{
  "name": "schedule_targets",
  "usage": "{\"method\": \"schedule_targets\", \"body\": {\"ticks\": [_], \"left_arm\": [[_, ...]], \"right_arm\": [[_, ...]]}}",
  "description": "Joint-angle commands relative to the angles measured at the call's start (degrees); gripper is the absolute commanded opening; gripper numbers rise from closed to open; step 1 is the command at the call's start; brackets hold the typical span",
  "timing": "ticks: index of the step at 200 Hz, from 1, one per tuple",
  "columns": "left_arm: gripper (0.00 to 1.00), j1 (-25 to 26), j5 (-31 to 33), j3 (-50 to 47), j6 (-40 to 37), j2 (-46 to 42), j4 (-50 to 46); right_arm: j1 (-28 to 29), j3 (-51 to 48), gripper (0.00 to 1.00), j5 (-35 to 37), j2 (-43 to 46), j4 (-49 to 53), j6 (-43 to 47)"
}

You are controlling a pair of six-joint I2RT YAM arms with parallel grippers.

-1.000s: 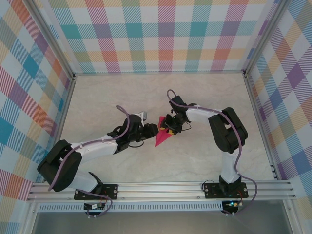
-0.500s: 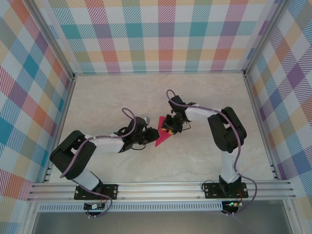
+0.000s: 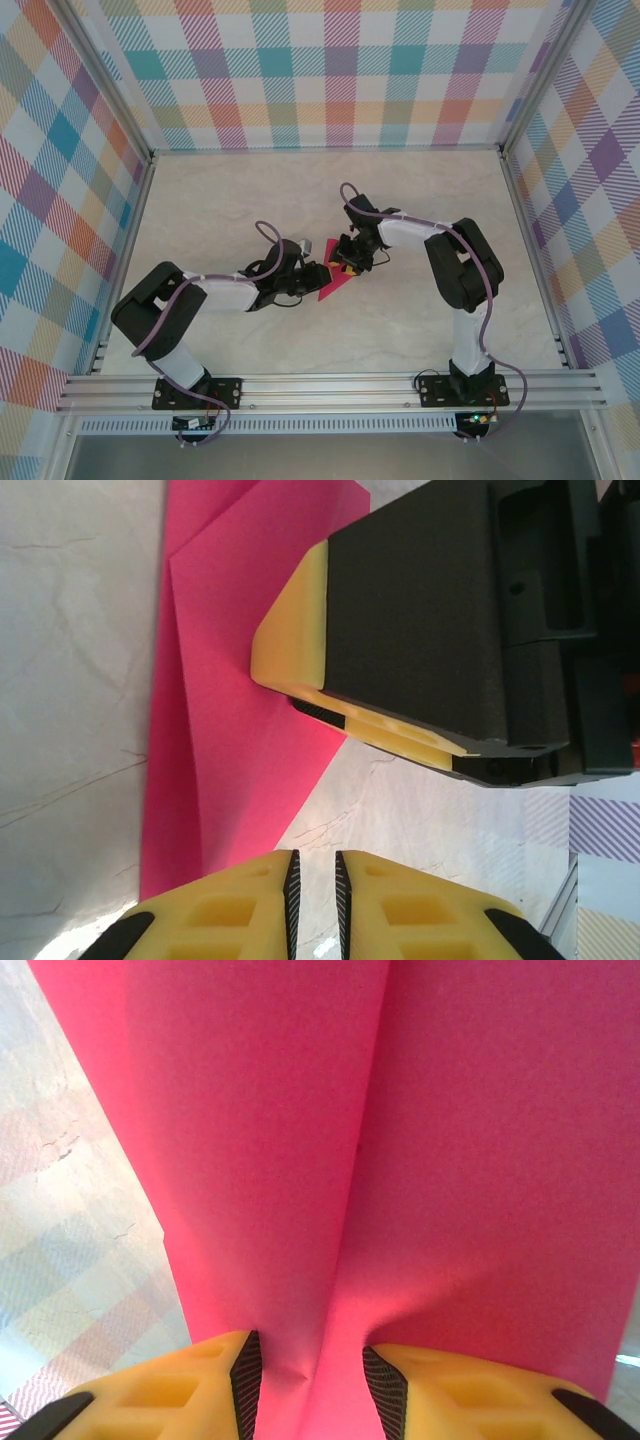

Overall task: Fold a paper plane with a square sheet of paper (pick it up from the middle)
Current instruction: Fourth fold the wing at the center of the table.

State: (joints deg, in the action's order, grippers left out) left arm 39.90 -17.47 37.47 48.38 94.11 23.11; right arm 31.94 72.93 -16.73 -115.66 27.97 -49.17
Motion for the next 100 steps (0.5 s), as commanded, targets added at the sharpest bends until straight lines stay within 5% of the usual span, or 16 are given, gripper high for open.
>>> {"method": "schedule_targets", "body": {"ticks": [1,100], "left_arm": [[0.2,0.26,-1.53,1.64,-0.68,1.45,2.17],[0.19,0.26,2.57,2.24,-3.04,3.41,-2.16]], "right_arm": [[-0.73,-5.31,0.41,15.51,-10.67,7.3,-0.9],[-0.74,-5.5,0.42,15.51,-11.08,7.52,-2.49]]}}
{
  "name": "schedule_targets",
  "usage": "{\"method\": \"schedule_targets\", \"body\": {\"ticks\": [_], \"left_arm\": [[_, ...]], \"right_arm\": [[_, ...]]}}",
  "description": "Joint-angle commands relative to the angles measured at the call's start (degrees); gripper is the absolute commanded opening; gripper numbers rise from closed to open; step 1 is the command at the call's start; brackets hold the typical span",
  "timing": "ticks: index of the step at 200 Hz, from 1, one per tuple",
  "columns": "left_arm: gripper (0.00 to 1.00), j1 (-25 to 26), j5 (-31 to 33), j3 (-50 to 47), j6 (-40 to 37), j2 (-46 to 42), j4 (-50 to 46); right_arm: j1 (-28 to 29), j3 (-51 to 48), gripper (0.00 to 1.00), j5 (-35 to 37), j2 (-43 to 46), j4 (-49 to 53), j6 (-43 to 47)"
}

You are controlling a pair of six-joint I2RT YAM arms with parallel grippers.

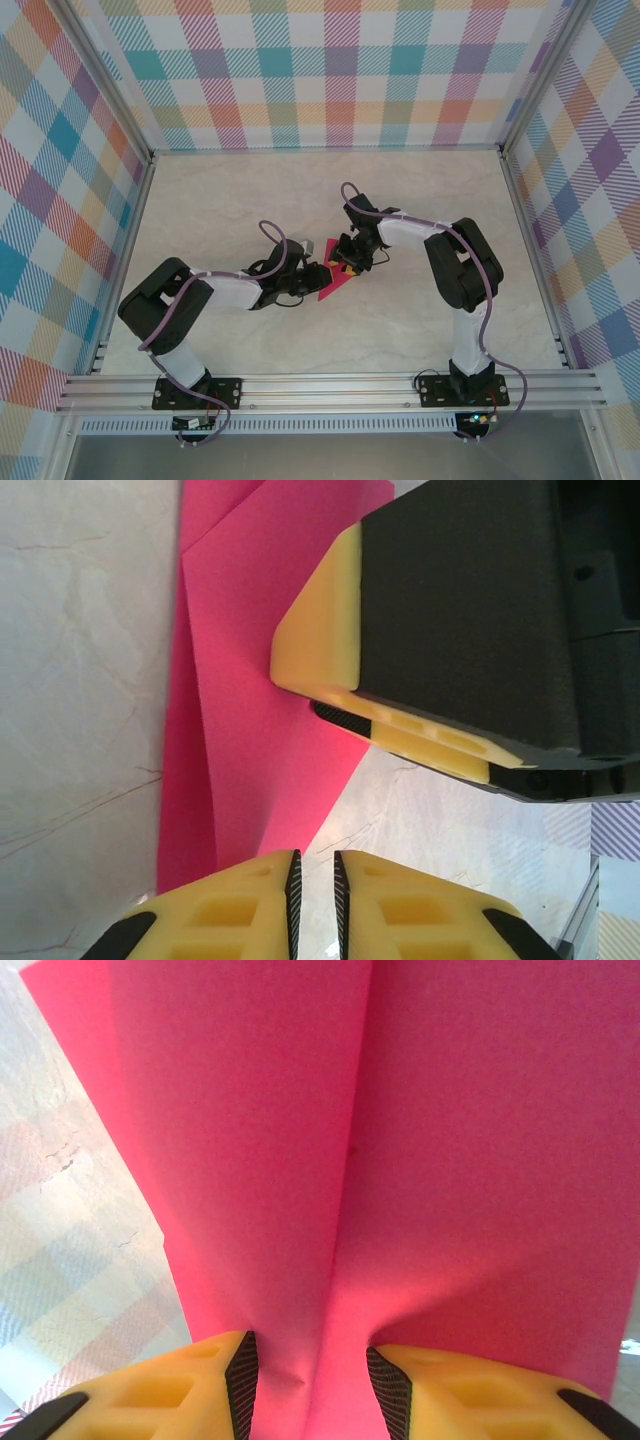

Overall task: Fold a paper plane with a square sheet of paper (pick it up from the middle)
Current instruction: Fourth fold the wing at the center of the table.

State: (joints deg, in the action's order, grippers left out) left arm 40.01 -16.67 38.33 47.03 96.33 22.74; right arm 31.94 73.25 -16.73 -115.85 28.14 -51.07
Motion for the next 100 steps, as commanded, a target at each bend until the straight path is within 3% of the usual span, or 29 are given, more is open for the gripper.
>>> {"method": "schedule_targets", "body": {"ticks": [1,100], "left_arm": [[0.19,0.16,1.79,1.4,-1.68,1.25,-1.85],[0.17,0.16,2.96,2.08,-2.53,2.79,-3.58]], "right_arm": [[-0.74,-5.84,0.42,15.51,-10.88,7.31,-0.55],[-0.74,-6.1,0.42,15.51,-10.89,7.19,-0.52]]}}
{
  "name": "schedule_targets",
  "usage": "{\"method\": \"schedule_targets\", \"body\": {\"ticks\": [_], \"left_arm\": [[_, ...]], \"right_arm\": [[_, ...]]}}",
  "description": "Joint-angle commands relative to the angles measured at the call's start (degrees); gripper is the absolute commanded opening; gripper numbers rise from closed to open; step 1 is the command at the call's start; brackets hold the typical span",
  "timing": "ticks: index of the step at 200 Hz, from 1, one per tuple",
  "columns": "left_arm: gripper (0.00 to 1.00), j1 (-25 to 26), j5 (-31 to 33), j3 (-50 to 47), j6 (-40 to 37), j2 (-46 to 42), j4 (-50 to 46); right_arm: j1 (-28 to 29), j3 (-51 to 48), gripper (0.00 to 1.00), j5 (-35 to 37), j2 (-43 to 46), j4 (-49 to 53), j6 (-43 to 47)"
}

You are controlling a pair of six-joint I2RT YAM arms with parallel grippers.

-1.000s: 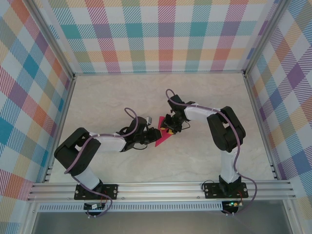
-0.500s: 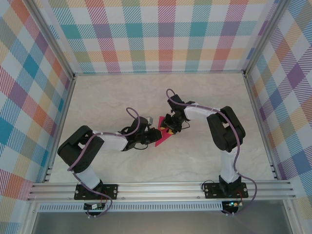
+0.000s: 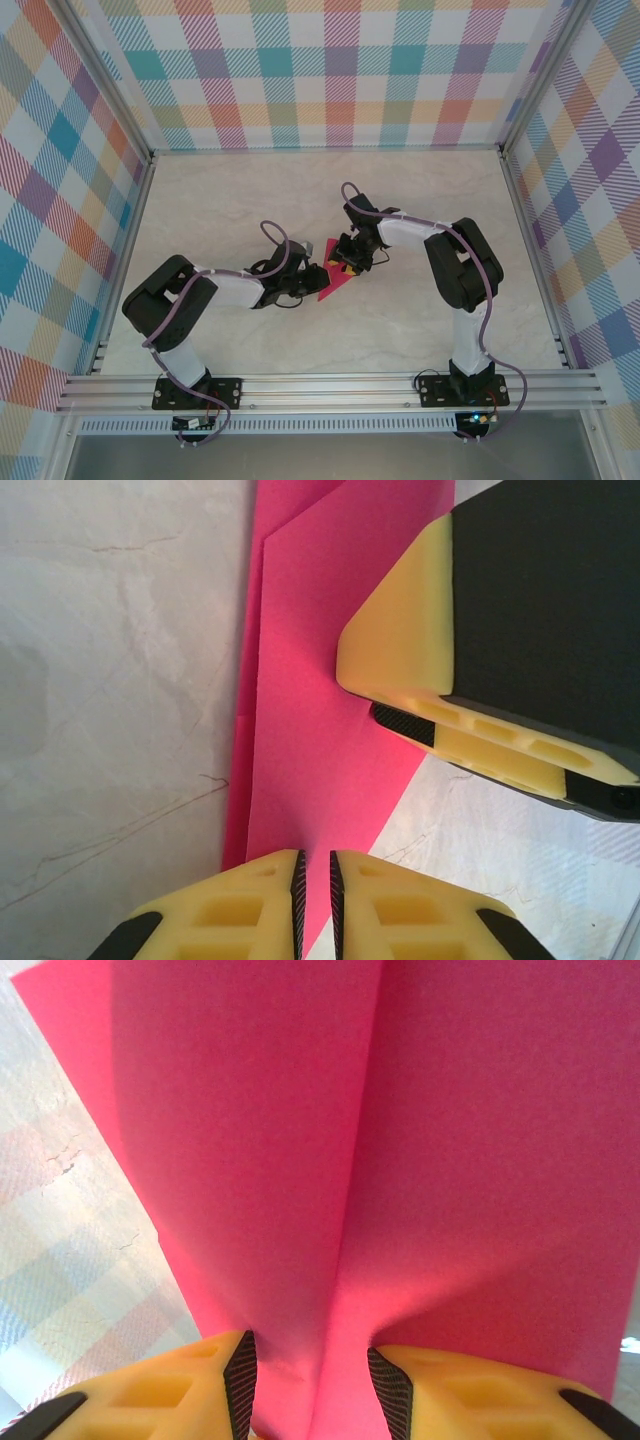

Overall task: Fold a paper plane with a square sheet of paper (pick it up from the middle)
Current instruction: Fourth fold the wing at the center of the table.

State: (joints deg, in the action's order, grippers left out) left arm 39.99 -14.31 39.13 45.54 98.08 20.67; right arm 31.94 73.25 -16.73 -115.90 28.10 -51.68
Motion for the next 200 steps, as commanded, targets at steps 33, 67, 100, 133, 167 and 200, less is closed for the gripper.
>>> {"method": "schedule_targets", "body": {"ticks": [33,67,100,133,167,200], "left_arm": [[0.16,0.18,0.94,1.2,-0.9,1.22,-1.76],[0.16,0.25,1.3,1.19,-0.93,1.53,-2.27],[0.14,0.23,1.47,1.13,-1.04,2.02,-3.13],[0.11,0.35,1.43,1.39,-1.12,2.44,-3.91],[0.09,0.38,1.71,1.99,-1.48,2.96,-5.75],[0.06,0.61,2.94,1.99,-1.59,3.14,-8.43]], "right_arm": [[-0.74,-6.19,0.42,15.61,-11.06,7.24,0.22],[-0.74,-6.14,0.42,15.7,-11.16,7.24,0.19],[-0.74,-6.15,0.42,15.72,-11.09,7.27,0.22],[-0.74,-6.28,0.42,15.79,-10.85,7.33,0.18],[-0.74,-6.32,0.42,15.87,-10.46,7.54,0.25],[-0.74,-6.2,0.42,15.38,-9.07,7.62,0.53]]}}
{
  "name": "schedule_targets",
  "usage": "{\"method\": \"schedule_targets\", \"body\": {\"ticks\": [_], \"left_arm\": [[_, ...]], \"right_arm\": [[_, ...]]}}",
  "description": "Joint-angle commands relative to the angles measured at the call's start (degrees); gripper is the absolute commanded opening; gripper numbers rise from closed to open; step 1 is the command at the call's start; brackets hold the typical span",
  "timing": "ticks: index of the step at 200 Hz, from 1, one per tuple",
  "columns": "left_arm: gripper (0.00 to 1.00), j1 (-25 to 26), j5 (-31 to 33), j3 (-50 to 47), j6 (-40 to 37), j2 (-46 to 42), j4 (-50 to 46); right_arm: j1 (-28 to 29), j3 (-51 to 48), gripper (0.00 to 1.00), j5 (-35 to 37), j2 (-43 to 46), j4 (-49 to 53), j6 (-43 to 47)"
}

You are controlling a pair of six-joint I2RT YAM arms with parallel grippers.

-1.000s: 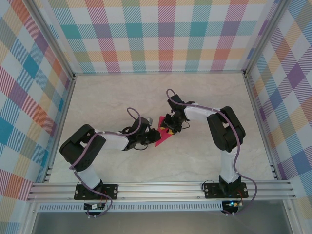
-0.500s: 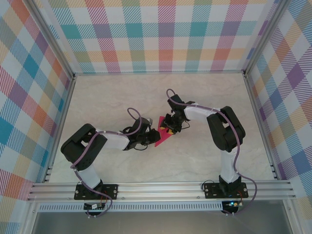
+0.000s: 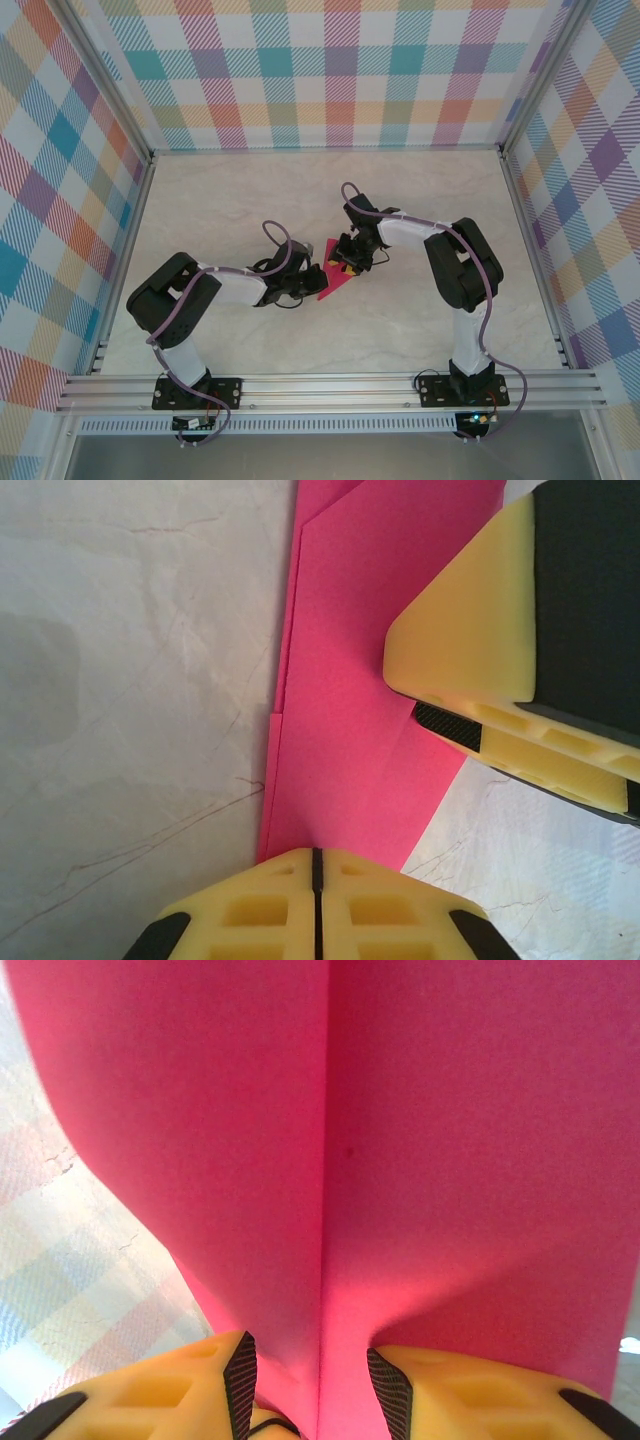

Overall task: Fold a paper plane with a square sheet of paper (pick it up from the middle)
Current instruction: Fourth fold the wing at the center of the table.

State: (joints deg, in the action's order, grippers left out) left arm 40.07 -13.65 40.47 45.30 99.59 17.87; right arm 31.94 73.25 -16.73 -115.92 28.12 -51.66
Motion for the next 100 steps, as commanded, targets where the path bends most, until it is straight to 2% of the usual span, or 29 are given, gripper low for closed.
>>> {"method": "schedule_targets", "body": {"ticks": [1,59,100], "left_arm": [[0.06,0.53,2.34,0.62,-1.35,1.65,-5.73],[0.01,1.03,3.36,0.75,-2.05,2.22,-10.13],[0.0,1.31,3.53,0.16,-2.07,3.19,-10.34]], "right_arm": [[-0.7,-6.15,0.43,15.35,-8.97,7.58,0.51],[-0.74,-4.07,0.45,10.21,5.12,3.78,5.41],[-1.26,-3.03,0.46,1.57,11.61,-4.87,13.08]]}}
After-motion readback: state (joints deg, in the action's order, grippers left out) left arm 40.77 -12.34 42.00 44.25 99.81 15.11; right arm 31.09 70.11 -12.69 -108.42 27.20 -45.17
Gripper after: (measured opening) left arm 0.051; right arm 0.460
